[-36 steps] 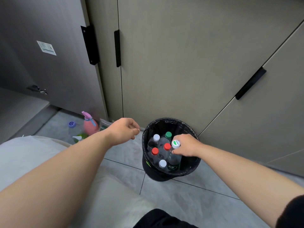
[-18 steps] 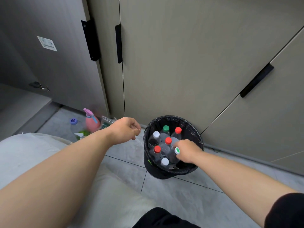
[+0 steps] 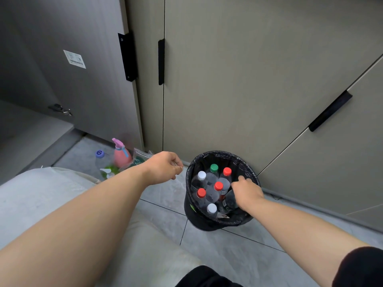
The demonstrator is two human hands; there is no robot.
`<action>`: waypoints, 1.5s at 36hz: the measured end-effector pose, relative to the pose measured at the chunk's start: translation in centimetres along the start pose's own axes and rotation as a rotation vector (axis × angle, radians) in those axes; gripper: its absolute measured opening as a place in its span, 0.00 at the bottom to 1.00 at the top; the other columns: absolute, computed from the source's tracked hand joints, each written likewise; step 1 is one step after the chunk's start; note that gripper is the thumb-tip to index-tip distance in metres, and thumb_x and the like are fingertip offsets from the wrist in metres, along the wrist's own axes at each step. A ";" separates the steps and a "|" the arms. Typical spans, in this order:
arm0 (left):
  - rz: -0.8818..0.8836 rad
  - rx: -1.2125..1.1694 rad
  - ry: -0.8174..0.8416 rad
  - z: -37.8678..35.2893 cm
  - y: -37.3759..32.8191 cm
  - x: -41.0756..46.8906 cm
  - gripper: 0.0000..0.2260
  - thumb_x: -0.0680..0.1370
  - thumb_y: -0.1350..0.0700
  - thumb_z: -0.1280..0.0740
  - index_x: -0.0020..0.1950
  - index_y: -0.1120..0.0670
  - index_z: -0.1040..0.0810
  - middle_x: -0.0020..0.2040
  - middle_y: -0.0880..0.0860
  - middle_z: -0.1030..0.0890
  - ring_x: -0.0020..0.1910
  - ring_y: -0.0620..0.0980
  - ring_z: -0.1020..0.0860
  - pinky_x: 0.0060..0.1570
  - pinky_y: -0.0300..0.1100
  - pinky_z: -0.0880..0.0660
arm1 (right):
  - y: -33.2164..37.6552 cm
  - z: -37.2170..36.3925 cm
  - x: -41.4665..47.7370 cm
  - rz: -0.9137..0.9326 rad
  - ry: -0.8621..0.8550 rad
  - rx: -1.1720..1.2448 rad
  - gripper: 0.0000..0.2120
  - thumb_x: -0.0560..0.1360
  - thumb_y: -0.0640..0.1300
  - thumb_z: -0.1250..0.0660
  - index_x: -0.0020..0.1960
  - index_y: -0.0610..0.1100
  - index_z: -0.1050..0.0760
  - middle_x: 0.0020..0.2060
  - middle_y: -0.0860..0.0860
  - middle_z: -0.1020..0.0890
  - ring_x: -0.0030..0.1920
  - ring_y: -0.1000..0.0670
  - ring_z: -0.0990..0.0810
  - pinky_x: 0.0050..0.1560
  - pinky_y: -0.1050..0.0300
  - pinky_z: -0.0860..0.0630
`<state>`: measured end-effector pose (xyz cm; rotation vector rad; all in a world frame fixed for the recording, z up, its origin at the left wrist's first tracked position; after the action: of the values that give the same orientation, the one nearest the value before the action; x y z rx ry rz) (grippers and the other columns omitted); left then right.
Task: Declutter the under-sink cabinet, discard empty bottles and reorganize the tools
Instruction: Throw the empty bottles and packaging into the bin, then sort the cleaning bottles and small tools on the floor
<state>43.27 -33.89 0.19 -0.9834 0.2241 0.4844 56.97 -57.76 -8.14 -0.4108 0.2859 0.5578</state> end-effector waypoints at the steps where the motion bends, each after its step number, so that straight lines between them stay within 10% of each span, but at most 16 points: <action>1: 0.000 0.000 0.000 0.0 0.0 0.0 0.05 0.80 0.56 0.35 0.53 0.53 0.20 0.47 0.52 0.16 0.43 0.44 0.16 0.36 0.36 0.26 | -0.1 -0.1 0.1 -0.002 -0.004 0.003 0.19 0.75 0.32 0.37 0.65 0.40 0.24 0.60 0.44 0.28 0.62 0.41 0.28 0.56 0.46 0.23; 12: 0.000 0.027 -0.004 0.2 0.9 0.2 0.04 0.80 0.55 0.33 0.52 0.52 0.20 0.47 0.51 0.16 0.43 0.44 0.15 0.36 0.37 0.25 | 0.4 -1.2 0.0 0.066 0.062 -0.023 0.18 0.75 0.38 0.35 0.64 0.43 0.24 0.59 0.46 0.26 0.64 0.42 0.29 0.60 0.47 0.27; 25: 0.057 0.102 -0.155 6.3 0.7 -0.6 0.05 0.78 0.52 0.33 0.49 0.49 0.18 0.46 0.47 0.16 0.47 0.49 0.19 0.52 0.38 0.28 | 11.7 13.1 -2.6 0.538 -0.581 0.286 0.05 0.76 0.43 0.38 0.47 0.46 0.23 0.45 0.51 0.26 0.50 0.45 0.27 0.49 0.51 0.29; 37: 0.231 0.082 -0.373 23.3 12.9 -6.1 0.03 0.79 0.57 0.32 0.51 0.52 0.19 0.46 0.49 0.15 0.43 0.47 0.15 0.37 0.37 0.25 | 25.7 16.1 2.4 0.797 -0.163 0.482 0.11 0.77 0.47 0.38 0.59 0.54 0.27 0.50 0.58 0.34 0.46 0.53 0.25 0.47 0.53 0.26; 54: 0.344 -0.065 -0.229 20.0 32.4 -4.5 0.07 0.79 0.52 0.30 0.57 0.46 0.20 0.51 0.45 0.19 0.50 0.44 0.20 0.51 0.37 0.25 | 46.3 9.2 11.0 0.727 0.082 0.430 0.27 0.74 0.55 0.28 0.71 0.52 0.29 0.64 0.48 0.25 0.61 0.44 0.22 0.59 0.53 0.25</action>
<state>22.81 -3.53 -11.19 -0.9472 0.1715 0.9179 41.25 -12.99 -17.85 0.1074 0.6289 1.1614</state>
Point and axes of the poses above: each hand's wrist, its own x-axis towards the middle knuckle, its own z-axis out of the back of the hand, y = z × x, the point moved 10 cm from there along x, towards the middle knuckle
